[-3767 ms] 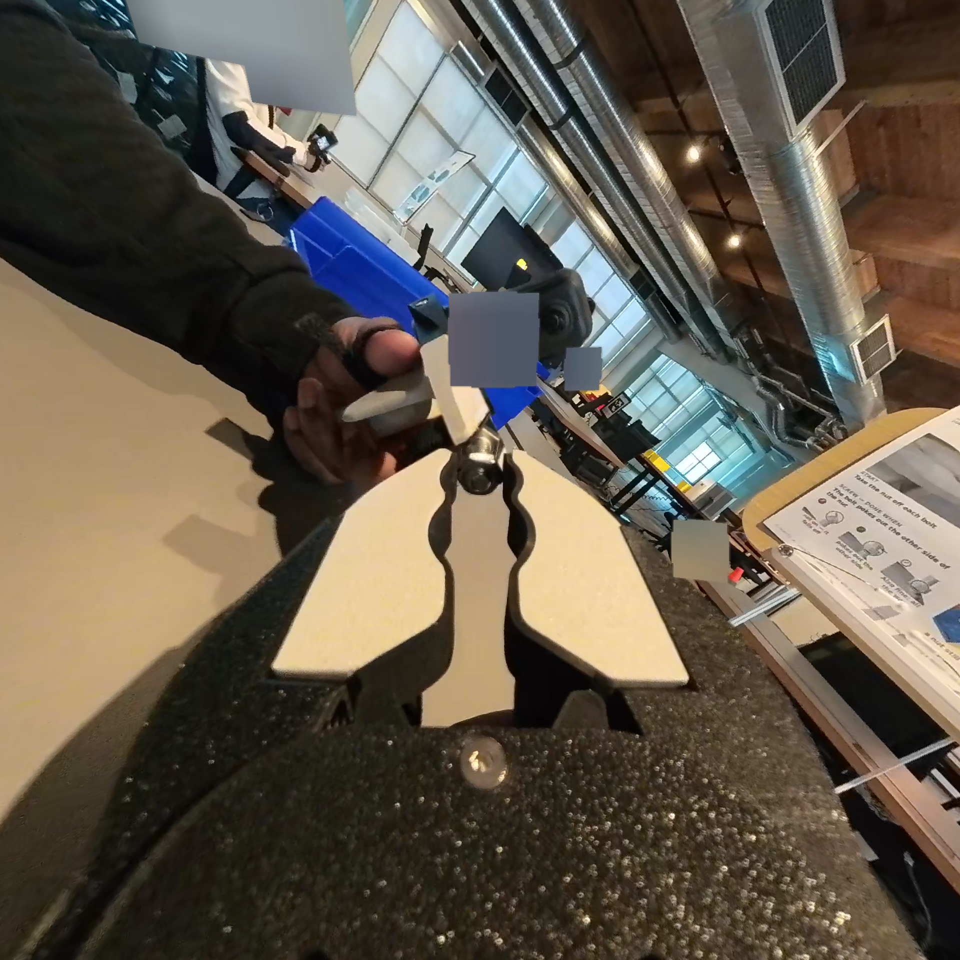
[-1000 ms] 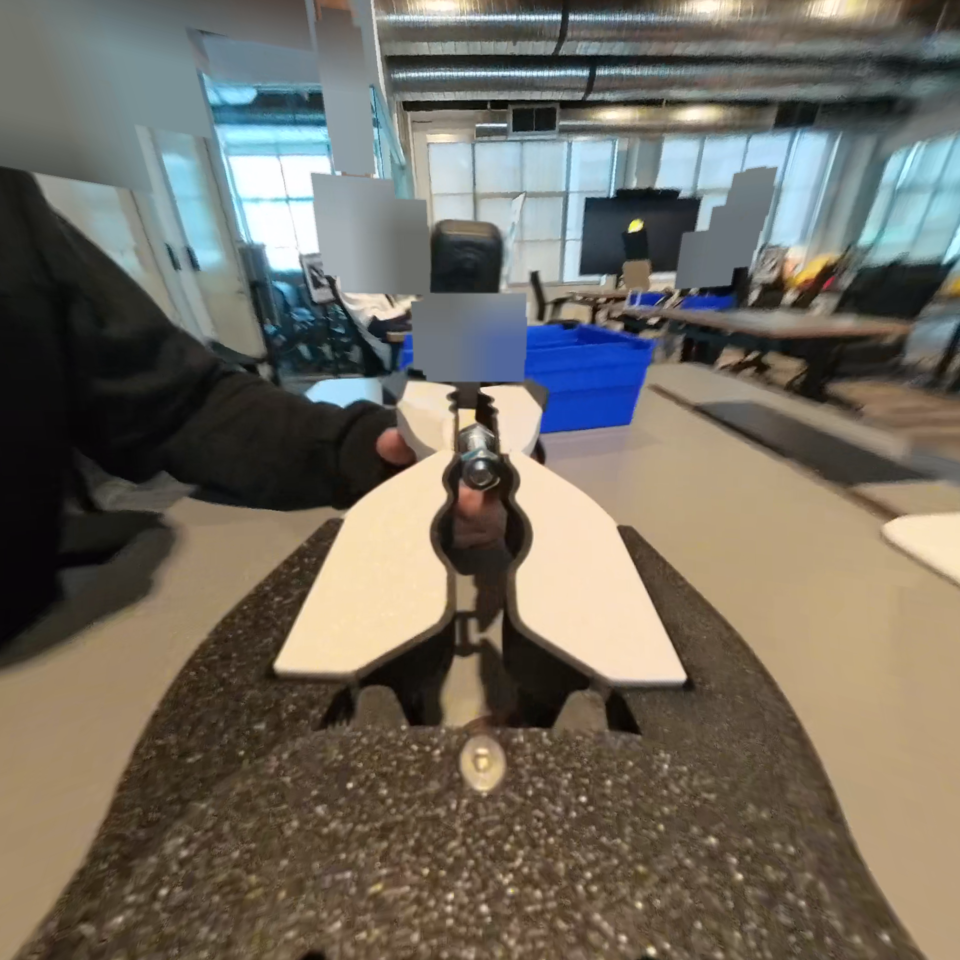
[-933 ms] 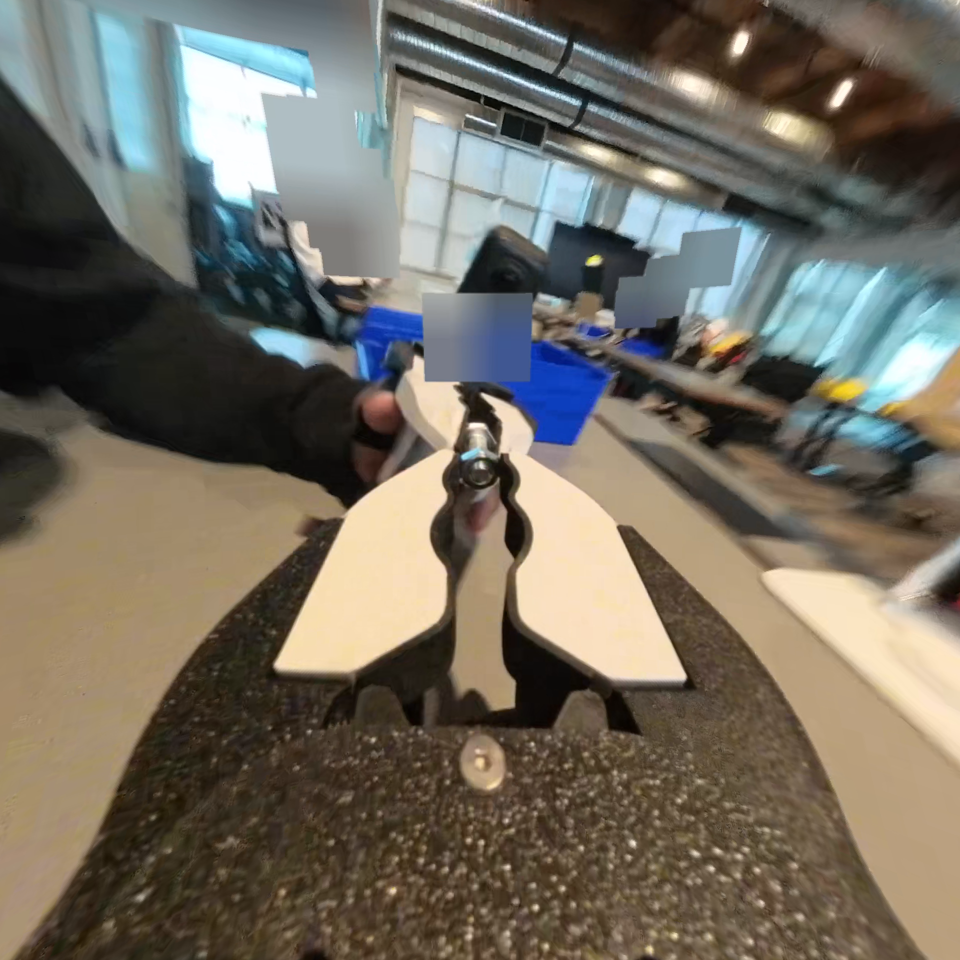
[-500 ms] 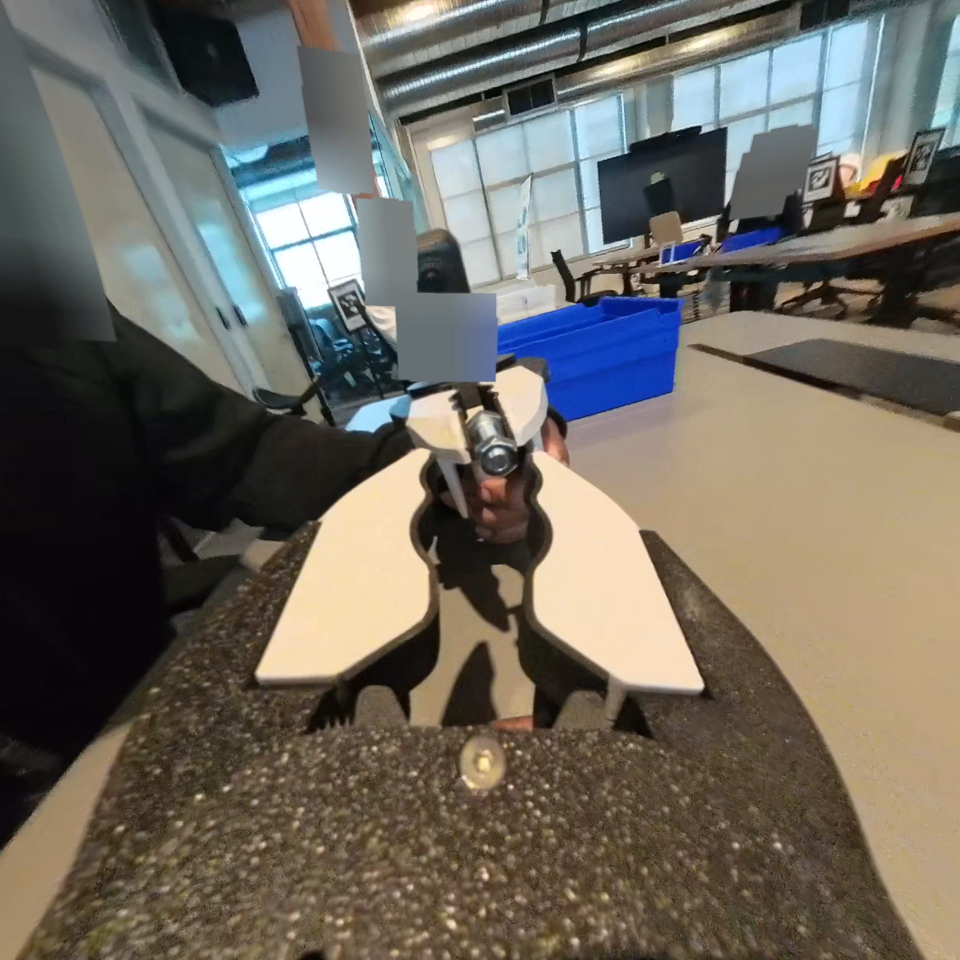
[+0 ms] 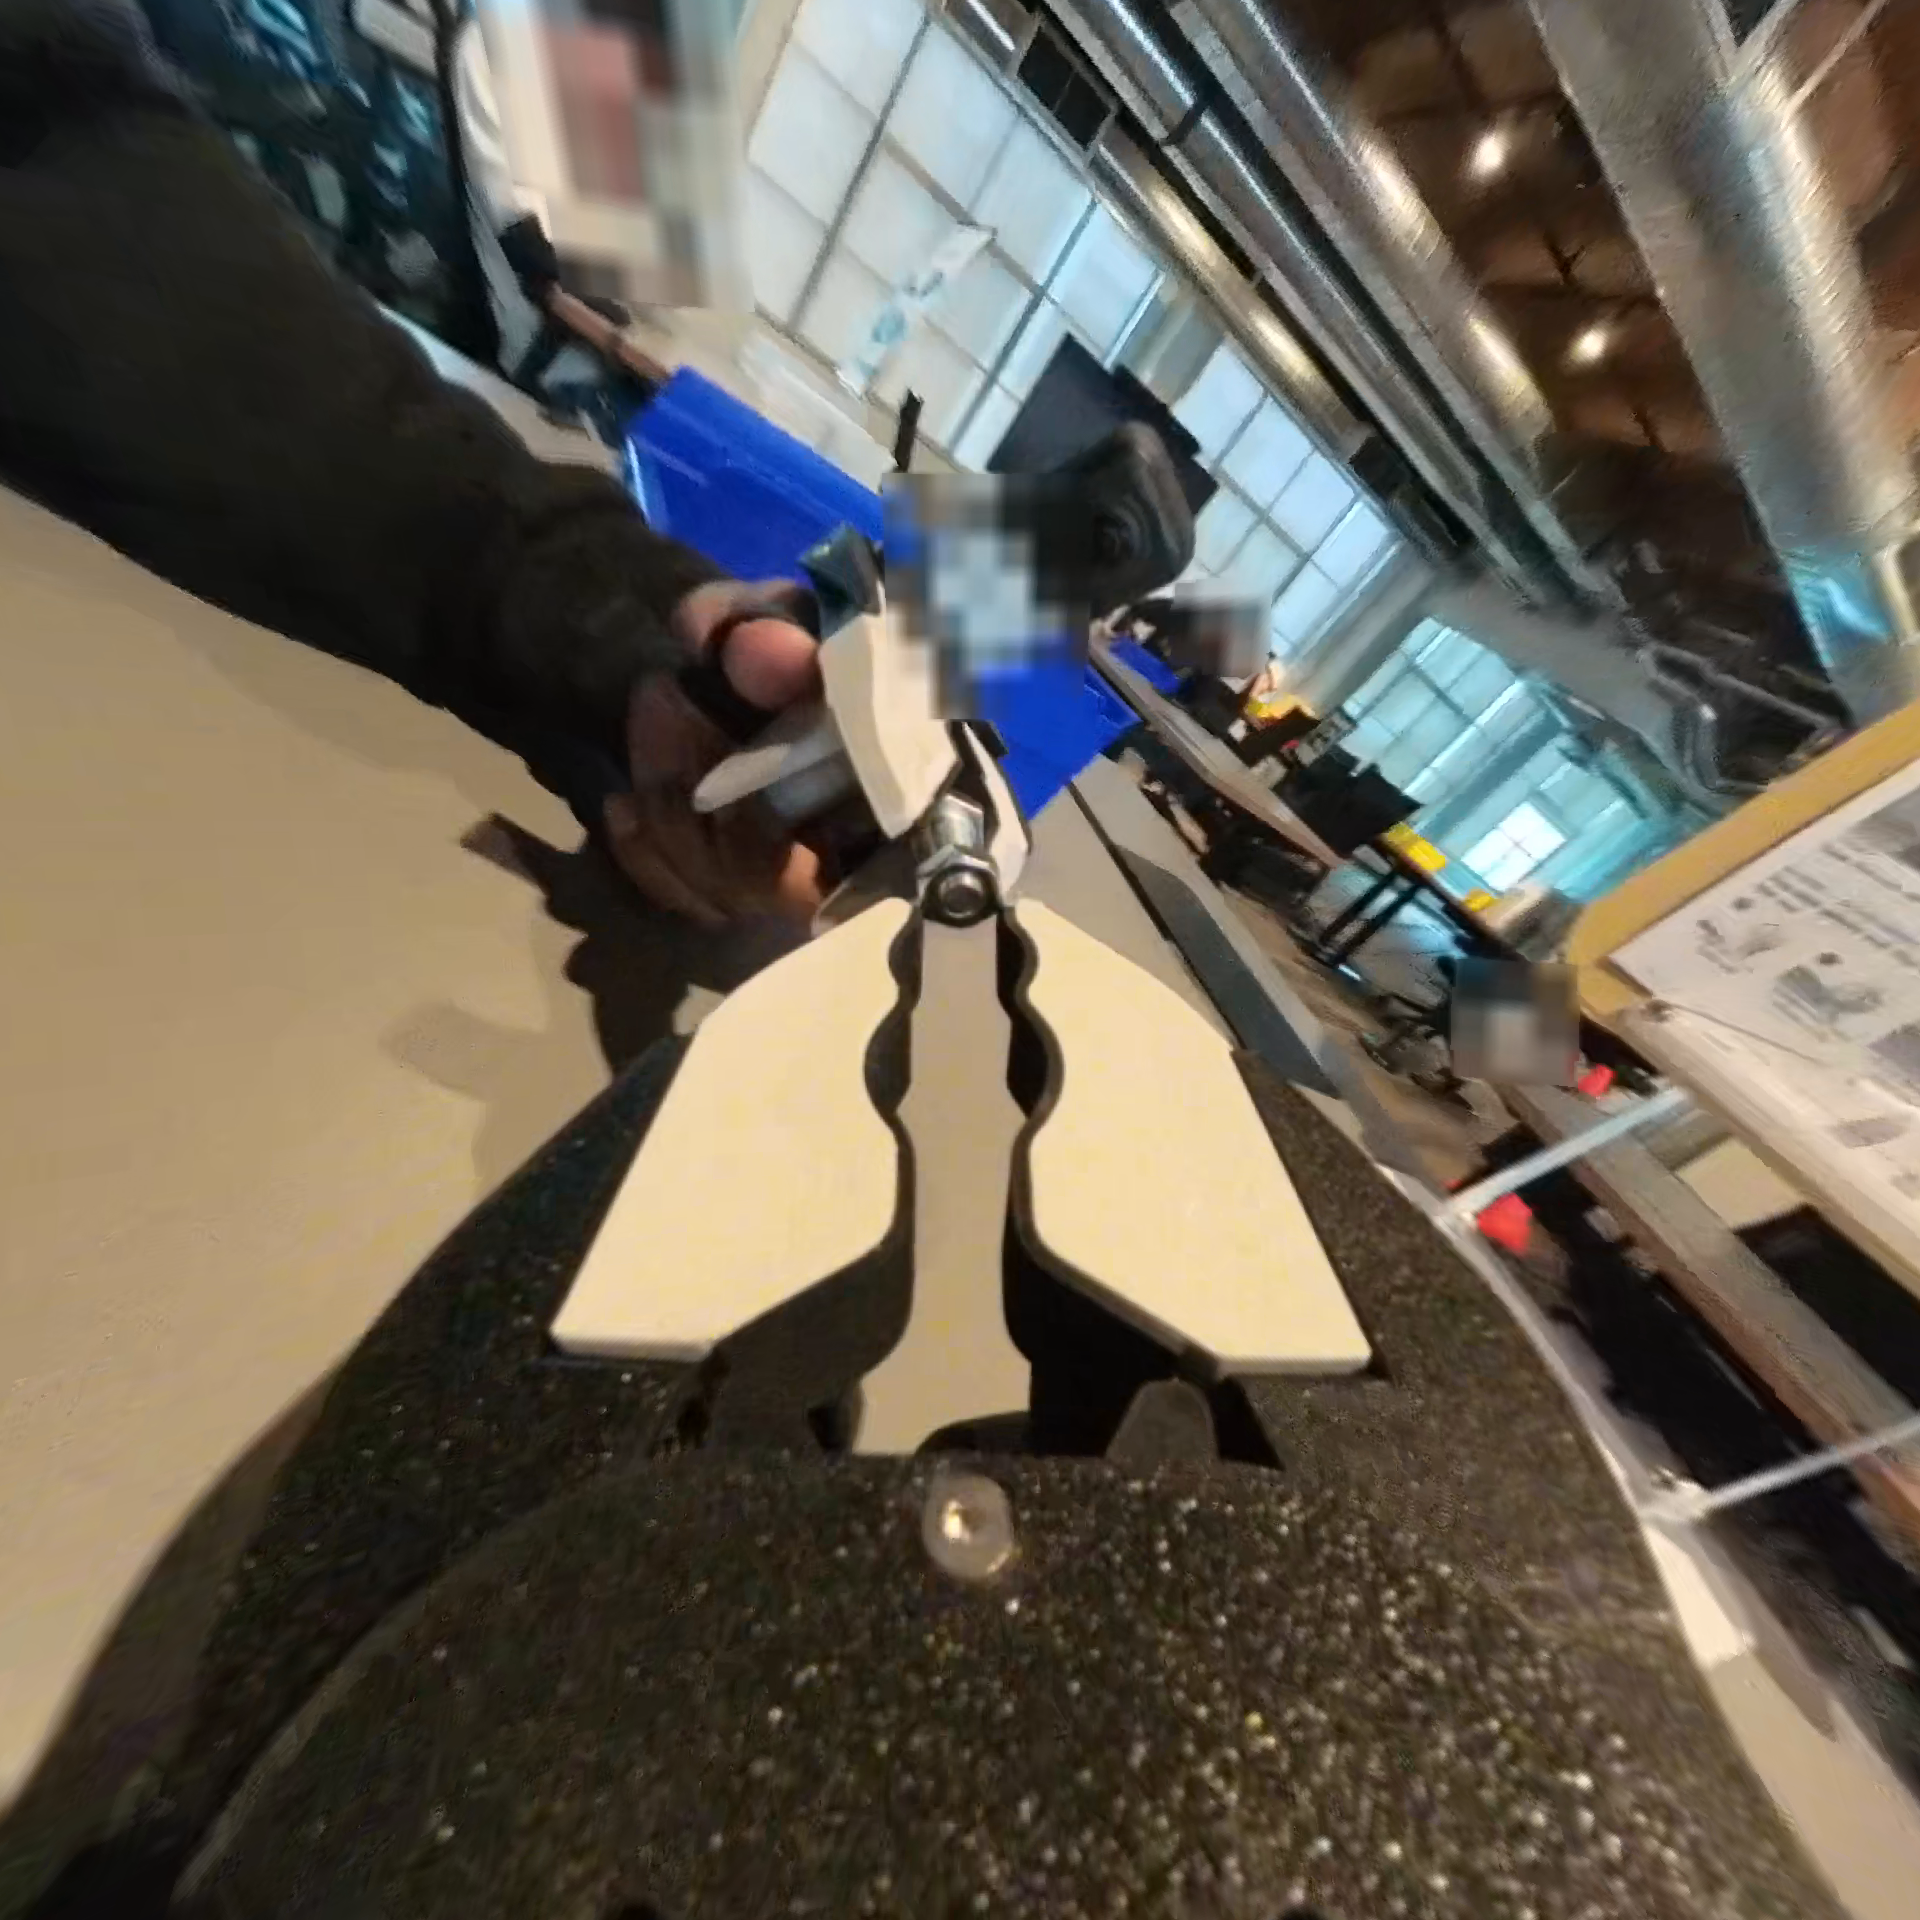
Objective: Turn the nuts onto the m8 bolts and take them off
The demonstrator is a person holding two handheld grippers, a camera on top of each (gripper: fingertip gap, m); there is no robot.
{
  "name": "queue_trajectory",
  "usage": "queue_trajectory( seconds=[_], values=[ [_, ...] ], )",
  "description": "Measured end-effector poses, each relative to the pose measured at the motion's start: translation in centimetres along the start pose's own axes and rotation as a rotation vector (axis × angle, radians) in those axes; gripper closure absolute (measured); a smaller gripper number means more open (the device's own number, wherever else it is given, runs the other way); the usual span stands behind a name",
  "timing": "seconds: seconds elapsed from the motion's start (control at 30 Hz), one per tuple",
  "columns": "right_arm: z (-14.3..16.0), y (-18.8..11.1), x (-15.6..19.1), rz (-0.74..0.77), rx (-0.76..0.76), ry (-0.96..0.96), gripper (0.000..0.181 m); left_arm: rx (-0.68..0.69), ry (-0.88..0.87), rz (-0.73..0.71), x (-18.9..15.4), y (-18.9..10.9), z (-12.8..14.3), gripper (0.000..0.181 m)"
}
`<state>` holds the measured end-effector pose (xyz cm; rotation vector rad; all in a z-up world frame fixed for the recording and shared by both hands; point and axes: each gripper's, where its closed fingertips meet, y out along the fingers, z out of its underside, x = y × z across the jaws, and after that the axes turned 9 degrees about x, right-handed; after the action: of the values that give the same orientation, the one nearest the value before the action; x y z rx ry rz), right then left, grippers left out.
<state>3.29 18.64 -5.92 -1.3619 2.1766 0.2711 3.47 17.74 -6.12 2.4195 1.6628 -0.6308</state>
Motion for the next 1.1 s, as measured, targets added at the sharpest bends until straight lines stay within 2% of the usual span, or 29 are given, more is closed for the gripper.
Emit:
queue_trajectory(
  seconds=[0.07,0.17,0.27,0.43,0.5,0.6,0.67,0.77,0.83,0.9,1.0,1.1],
  values=[
    [0.1,-0.1,-0.2,0.004,0.015,0.013,0.167,-0.012,0.055,-0.039,0.1,0.0,-0.3,0.167],
    [-0.2,-0.1,-0.2,-0.085,-0.002,0.231,0.151,-0.023,0.186,-0.129,0.3,-0.1,-0.8,0.168],
    [-0.5,0.0,-0.1,-0.203,-0.014,0.461,0.144,-0.047,0.31,-0.2,0.2,-0.4,-1.4,0.167],
    [-1.1,0.0,-0.5,-0.253,-0.053,0.613,0.147,-0.022,0.373,-0.228,0.0,-0.4,-1.4,0.167],
    [-0.9,0.1,-0.6,-0.236,-0.033,0.619,0.155,0.014,0.383,-0.229,0.1,-0.2,-0.9,0.167],
    [-0.5,0.2,0.1,-0.226,0.007,0.511,0.167,0.054,0.358,-0.217,0.2,-0.1,-0.3,0.167],
    [-0.5,0.2,0.4,-0.184,0.02,0.366,0.167,0.071,0.242,-0.14,-0.1,0.0,0.2,0.167],
    [-0.2,0.3,0.8,-0.044,0.047,0.008,0.167,0.091,0.008,-0.019,-0.3,0.0,0.8,0.167],
    [0.6,0.4,0.8,0.062,0.104,-0.26,0.167,0.092,-0.056,-0.012,0.3,0.1,1.2,0.167],
    [1.1,0.5,0.9,0.088,0.136,-0.33,0.157,0.083,-0.047,-0.03,0.6,0.1,1.1,0.167],
    [0.9,0.7,0.9,-0.003,0.097,-0.04,0.141,0.045,0.087,-0.094,0.5,0.0,0.2,0.168],
    [0.2,0.6,0.6,-0.135,0.04,0.323,0.139,0.043,0.222,-0.167,0.6,-0.2,-0.1,0.168]
  ],
)
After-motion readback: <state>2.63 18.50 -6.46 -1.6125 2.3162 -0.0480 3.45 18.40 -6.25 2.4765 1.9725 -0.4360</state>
